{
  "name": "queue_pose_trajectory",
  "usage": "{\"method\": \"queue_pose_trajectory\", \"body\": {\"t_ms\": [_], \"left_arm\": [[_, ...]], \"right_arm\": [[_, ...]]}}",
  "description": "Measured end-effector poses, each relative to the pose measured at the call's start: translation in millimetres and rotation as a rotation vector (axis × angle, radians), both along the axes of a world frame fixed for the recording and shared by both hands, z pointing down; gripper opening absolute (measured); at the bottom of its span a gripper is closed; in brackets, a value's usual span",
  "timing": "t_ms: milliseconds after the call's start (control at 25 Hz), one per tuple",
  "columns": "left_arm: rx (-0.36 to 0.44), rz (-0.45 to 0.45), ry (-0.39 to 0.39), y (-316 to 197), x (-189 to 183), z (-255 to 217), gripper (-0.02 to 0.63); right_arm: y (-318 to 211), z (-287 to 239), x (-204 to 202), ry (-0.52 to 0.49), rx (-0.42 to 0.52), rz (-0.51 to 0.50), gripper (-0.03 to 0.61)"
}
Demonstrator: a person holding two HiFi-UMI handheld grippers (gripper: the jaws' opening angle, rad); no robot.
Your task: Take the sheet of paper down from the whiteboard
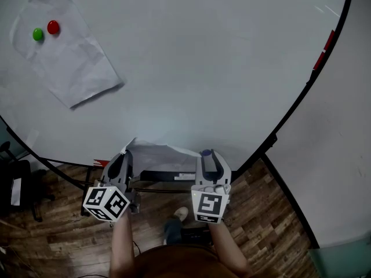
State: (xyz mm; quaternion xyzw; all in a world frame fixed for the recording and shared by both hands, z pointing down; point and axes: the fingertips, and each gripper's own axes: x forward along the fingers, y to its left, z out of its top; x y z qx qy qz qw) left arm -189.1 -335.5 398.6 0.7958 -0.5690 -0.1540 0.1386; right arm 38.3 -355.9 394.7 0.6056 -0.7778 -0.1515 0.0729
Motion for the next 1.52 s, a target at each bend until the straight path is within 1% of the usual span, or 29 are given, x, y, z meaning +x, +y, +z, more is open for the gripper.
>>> {"method": "queue_pose_trajectory", "body": {"t_ms": [240,1520], "left_arm": [[-0.009,-0.036,-0.004,4.4,-12.2,1.6,0.025],[-0.008,-0.033,-0.005,7.3,-15.0,1.3,0.025]], "right_arm": [[1.7,2.6,0.9,-0.006,-0.008,-0.003,0.137],[2.6,3.6,-7.2,-0.004,-0.011,-0.025,0.137]]}}
